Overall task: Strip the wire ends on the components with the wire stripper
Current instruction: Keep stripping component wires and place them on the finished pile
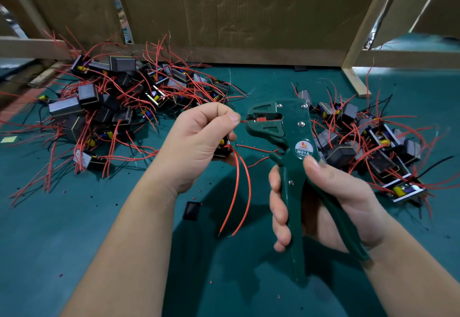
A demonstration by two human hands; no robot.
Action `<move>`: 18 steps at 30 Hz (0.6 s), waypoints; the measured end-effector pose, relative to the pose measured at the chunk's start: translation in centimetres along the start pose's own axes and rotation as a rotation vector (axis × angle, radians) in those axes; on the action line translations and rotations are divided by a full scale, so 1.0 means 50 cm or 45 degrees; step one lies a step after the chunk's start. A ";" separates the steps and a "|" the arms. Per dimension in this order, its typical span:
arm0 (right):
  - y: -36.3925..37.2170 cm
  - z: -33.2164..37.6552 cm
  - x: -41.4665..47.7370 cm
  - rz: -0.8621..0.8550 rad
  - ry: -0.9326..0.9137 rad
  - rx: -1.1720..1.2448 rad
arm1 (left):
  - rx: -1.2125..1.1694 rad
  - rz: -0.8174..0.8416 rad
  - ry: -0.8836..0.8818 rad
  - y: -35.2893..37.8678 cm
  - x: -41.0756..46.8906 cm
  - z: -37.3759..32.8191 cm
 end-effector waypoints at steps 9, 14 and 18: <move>-0.028 -0.008 0.011 -0.554 -0.046 -0.088 | 0.138 -0.061 -0.164 -0.002 0.005 0.030; -0.034 0.004 0.021 -0.564 -0.180 0.117 | 0.207 -0.099 -0.283 0.013 0.008 0.060; -0.015 0.002 0.021 -0.334 -0.074 0.199 | 0.135 -0.130 -0.269 0.010 0.019 0.063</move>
Point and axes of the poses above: each hand's wrist, its own x-axis towards the middle knuckle, its own y-axis out of the palm, z = x × y, the point moved 6 cm from there along x, towards the middle knuckle, and after that the axes turned 2 degrees about -x, right-handed, at the moved point
